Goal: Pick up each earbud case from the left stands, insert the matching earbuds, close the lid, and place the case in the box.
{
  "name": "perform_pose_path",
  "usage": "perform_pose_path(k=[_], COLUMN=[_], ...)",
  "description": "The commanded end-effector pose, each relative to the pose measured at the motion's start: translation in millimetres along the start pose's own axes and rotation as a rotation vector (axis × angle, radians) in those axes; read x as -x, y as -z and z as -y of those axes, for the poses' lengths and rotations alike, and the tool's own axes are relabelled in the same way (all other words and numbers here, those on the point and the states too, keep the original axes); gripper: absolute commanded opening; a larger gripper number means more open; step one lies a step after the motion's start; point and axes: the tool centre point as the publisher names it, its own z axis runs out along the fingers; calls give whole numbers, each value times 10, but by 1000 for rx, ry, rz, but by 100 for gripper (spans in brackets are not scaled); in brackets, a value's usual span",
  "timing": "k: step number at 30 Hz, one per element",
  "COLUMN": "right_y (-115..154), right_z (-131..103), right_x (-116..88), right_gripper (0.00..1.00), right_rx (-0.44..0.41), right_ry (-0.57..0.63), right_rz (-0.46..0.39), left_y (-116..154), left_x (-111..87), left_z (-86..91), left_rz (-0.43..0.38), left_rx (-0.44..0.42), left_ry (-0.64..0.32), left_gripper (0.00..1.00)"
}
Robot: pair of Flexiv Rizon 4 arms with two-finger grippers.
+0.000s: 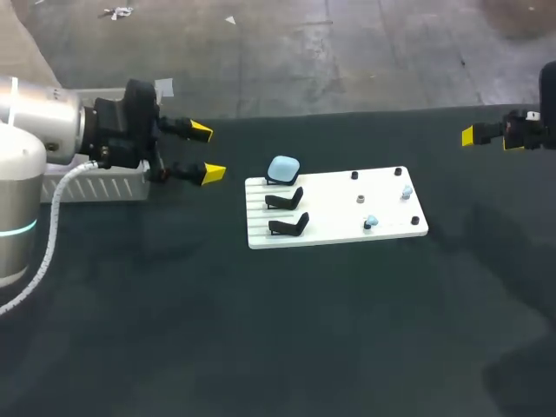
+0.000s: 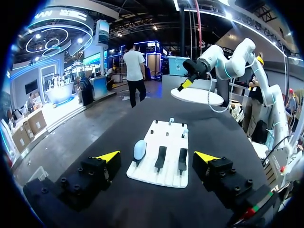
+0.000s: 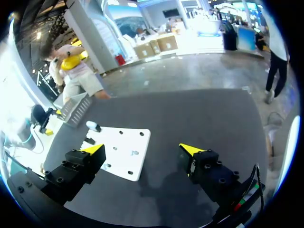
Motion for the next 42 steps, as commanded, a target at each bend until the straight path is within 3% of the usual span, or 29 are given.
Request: perform_pose_path(k=[1,6,17,28,42], right_y=[-7,-7,-7,-7,-7], right_z=[7,7,7,7,7], right_x=[1,1,1,1,1], right_gripper=[100,100,100,100,100], right_rx=[3,3,3,3,3], right_ry=[1,1,1,1,1], right_rz=[0,0,0,0,0], left_y=[-160,-260,-501,-805,-1144], left_x=[-136,-203,-311,-338,-365], left_z=[-209,-277,-313,-345,-423], left_rz=[46,60,27,-1,27], left_rx=[-36,-64,-69,-90,-157], left_ry=[-4,-41,-10,-13,-7], left_gripper=[100,100,100,100,100])
